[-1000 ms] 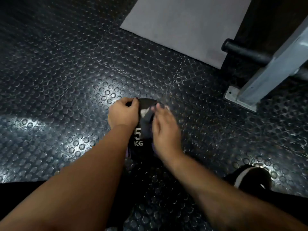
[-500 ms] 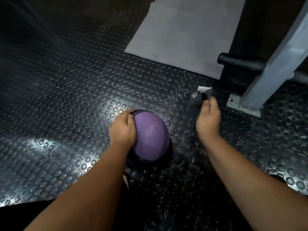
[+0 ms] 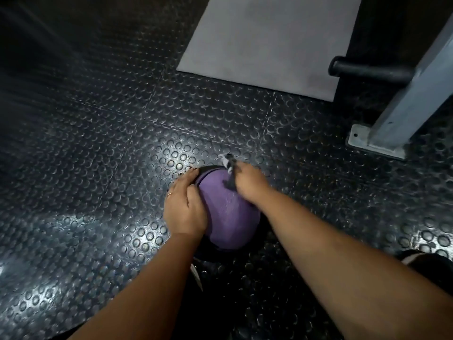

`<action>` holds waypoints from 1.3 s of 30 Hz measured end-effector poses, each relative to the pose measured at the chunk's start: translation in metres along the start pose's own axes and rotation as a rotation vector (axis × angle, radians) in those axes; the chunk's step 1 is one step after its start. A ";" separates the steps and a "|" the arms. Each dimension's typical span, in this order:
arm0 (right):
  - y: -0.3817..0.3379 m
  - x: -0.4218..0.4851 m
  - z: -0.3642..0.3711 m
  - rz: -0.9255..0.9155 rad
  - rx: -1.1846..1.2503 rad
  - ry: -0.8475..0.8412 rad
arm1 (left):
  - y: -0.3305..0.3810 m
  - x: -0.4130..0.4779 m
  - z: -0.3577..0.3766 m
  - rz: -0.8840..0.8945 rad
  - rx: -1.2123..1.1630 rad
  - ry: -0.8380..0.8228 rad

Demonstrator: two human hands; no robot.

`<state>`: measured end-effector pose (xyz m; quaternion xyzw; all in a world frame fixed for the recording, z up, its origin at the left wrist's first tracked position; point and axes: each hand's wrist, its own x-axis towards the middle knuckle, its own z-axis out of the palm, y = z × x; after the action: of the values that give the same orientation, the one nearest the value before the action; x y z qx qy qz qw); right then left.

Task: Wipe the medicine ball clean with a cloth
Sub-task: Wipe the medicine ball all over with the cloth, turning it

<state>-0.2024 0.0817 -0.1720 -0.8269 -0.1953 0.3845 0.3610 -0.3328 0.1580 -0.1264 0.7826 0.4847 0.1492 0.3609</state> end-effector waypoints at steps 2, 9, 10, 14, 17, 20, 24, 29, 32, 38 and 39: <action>0.012 0.008 -0.006 0.090 0.158 -0.096 | -0.002 -0.002 -0.003 -0.003 -0.006 0.020; 0.044 -0.045 0.023 0.398 0.787 0.230 | 0.026 0.020 0.006 -0.120 0.126 -0.007; 0.044 -0.056 0.029 0.360 0.830 0.250 | 0.032 0.028 0.006 -0.144 0.161 -0.013; 0.032 -0.095 0.053 -0.101 0.499 0.290 | 0.051 0.050 0.013 -0.158 0.308 -0.148; 0.043 -0.091 0.041 -0.293 0.196 0.345 | 0.064 0.068 0.008 -0.080 0.318 -0.496; 0.045 -0.086 0.018 -0.317 0.085 0.308 | 0.071 0.093 -0.008 -0.016 0.303 -0.986; 0.028 -0.083 0.012 -0.514 -0.222 0.241 | 0.041 0.094 -0.019 0.358 0.699 -1.086; 0.000 -0.048 0.005 -0.617 -0.385 0.107 | -0.005 0.090 -0.033 0.415 0.406 -0.950; 0.013 -0.015 -0.007 -0.352 0.036 0.117 | -0.014 0.078 -0.033 0.439 0.360 -0.876; 0.041 0.012 -0.001 0.306 0.468 -0.046 | -0.016 0.070 -0.042 0.386 0.368 -0.825; 0.034 0.015 -0.002 0.288 0.401 -0.030 | -0.017 0.069 -0.043 0.361 0.354 -0.817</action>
<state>-0.1898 0.0676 -0.2040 -0.7521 -0.0005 0.4752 0.4566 -0.3354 0.2400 -0.1168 0.8982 0.1777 -0.1951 0.3516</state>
